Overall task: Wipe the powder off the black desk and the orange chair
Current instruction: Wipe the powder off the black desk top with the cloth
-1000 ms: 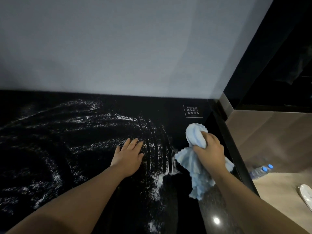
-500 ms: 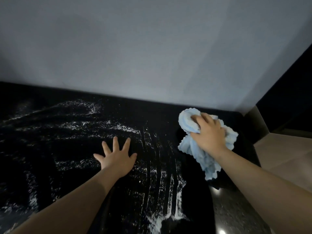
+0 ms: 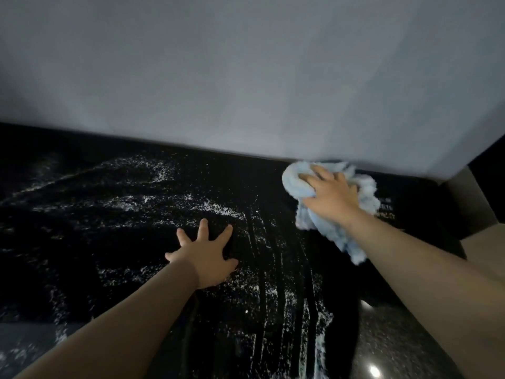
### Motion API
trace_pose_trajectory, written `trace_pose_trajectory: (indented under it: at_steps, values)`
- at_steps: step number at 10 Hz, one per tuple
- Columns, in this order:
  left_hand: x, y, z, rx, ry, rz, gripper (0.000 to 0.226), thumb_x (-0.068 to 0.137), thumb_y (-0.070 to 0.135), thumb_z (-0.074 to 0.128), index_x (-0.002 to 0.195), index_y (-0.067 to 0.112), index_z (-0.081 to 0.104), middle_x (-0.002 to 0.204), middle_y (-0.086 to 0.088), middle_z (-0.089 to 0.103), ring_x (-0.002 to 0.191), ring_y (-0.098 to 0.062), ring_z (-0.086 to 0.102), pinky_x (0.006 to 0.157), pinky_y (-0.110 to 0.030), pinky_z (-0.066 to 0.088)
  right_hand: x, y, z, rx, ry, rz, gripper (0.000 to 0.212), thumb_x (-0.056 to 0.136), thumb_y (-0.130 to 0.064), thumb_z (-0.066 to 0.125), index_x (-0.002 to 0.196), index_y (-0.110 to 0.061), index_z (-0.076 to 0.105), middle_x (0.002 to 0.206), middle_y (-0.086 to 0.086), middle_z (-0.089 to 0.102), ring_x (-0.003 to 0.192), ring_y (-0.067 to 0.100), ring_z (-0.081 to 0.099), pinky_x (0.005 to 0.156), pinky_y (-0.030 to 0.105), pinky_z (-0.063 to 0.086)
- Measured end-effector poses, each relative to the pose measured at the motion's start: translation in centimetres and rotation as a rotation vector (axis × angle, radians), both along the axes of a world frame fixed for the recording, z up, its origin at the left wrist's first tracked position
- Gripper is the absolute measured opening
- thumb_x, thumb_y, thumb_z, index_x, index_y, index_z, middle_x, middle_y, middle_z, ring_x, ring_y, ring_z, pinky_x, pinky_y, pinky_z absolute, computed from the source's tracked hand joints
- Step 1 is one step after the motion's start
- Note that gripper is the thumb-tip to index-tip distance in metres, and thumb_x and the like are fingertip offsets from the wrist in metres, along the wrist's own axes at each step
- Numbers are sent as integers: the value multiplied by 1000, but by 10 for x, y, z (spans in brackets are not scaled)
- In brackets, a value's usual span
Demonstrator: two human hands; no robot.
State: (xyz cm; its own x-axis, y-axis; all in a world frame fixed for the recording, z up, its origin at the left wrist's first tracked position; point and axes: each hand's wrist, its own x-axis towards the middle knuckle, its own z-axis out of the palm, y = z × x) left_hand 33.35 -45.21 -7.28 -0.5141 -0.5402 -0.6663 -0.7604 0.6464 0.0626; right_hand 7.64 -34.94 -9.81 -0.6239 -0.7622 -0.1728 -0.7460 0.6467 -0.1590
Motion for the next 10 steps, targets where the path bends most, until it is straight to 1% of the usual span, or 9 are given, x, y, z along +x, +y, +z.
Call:
trace_pose_trajectory:
  at_steps: [1,2,3,4,5,6,7,9,10]
  values:
    - [-1,-2,-1,0,2,-20,60,94,56,25,145,47,-5,156,-2,-20,138,-51,-11,105,-66,22,33,38,-3,-35,-30,240,50,80,-44,37,129,-51,42,150,-14,27,133,28,27,99,52,31]
    - [-4,-2,-3,-20,50,40,58,94,52,28,146,47,5,158,-4,-9,140,-47,-3,108,-66,16,29,32,12,-165,-190,264,49,77,-40,45,125,-39,55,138,-9,49,123,22,43,100,42,37]
    - [-4,-6,-8,-34,70,62,59,92,52,31,146,48,6,158,-4,-5,141,-45,1,109,-65,17,-6,-19,25,-235,-99,84,55,83,-32,60,135,-32,46,146,0,40,131,32,37,104,50,34]
    - [-2,-10,-16,-37,78,58,60,92,51,31,145,49,5,158,-4,-6,141,-45,0,109,-66,16,-14,-58,16,-64,-74,-29,64,86,-39,56,143,-44,26,157,-9,12,140,36,15,108,63,18]
    - [-3,-10,-16,-34,85,57,60,91,51,31,145,49,6,158,-4,-5,141,-45,0,109,-66,17,3,-51,7,-16,-25,19,62,86,-41,55,142,-45,28,157,-11,12,140,34,14,107,62,22]
    - [-3,-9,-11,-38,82,47,59,92,50,31,146,47,8,158,-3,-6,141,-45,-1,108,-66,18,28,-5,2,-80,-4,172,49,85,-35,52,133,-43,45,152,-12,28,136,29,25,105,53,29]
    - [-2,-7,-5,-23,32,-58,55,94,40,29,146,38,14,158,-5,-14,136,-54,-10,104,-67,25,52,44,3,-183,-164,305,48,80,-23,61,126,-36,57,140,-6,47,131,24,37,107,49,30]
    - [-2,-4,-2,-18,66,25,59,93,49,24,144,49,-5,157,2,-19,138,-50,-12,107,-64,23,35,30,5,-210,-34,-53,46,85,-28,54,131,-35,51,142,-8,45,127,28,38,100,45,36]
    - [5,-2,-6,-25,71,0,59,93,50,23,144,49,-6,157,2,-19,139,-48,-13,107,-64,16,59,48,0,-226,-33,62,42,83,-29,45,124,-33,57,134,-9,50,120,25,41,95,42,33]
